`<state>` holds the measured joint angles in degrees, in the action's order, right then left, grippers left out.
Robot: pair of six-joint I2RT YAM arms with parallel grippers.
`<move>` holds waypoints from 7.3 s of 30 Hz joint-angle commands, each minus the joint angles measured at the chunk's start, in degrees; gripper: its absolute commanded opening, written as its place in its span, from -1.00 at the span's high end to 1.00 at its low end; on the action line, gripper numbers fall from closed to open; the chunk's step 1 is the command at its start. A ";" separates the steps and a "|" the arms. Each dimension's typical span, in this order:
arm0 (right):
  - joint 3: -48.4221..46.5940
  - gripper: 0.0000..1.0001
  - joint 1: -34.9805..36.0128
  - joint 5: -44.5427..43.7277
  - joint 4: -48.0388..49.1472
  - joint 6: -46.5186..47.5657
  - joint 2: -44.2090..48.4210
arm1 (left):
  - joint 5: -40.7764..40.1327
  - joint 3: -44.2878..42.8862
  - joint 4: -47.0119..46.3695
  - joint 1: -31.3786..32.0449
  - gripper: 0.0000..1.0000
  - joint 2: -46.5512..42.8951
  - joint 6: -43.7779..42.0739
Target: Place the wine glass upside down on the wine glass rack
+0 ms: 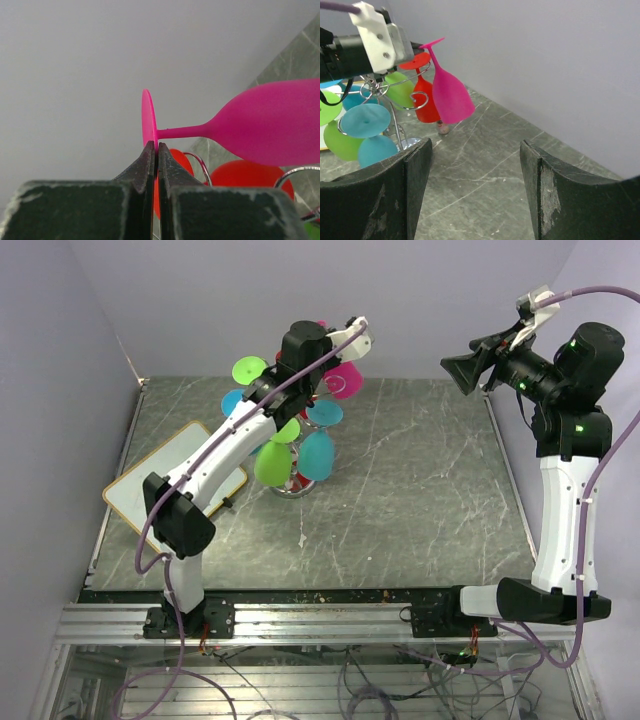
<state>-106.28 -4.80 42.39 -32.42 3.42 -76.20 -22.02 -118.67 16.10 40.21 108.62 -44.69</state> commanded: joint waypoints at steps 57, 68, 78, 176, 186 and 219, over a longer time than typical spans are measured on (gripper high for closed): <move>3.96 -0.43 -2.58 3.34 4.18 -2.72 2.20 | 7.34 9.67 14.84 6.21 0.86 -11.72 -10.71; 4.32 -0.43 -2.91 3.73 4.54 -3.15 2.29 | 6.03 9.51 17.21 7.64 0.86 -12.36 -12.60; 4.75 -0.44 -3.37 4.28 5.09 -3.70 2.53 | 7.83 8.15 15.81 8.37 0.86 -10.44 -12.95; 19.31 -1.00 -4.34 -38.28 -0.65 17.89 -0.51 | -1.16 46.08 1.18 -31.48 -0.97 -60.26 40.99; 30.55 -1.00 -4.34 -41.22 5.65 13.46 15.85 | 9.30 47.06 4.87 -38.80 -0.97 -65.96 39.50; 37.53 -1.00 -8.46 -31.99 -1.58 8.44 30.26 | 16.28 54.11 16.51 -44.11 -0.97 -77.64 41.63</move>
<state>-69.93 -11.97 9.67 -34.61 12.60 -45.76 -7.18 -64.84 32.27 -3.18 31.75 -3.99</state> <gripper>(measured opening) 0.996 0.989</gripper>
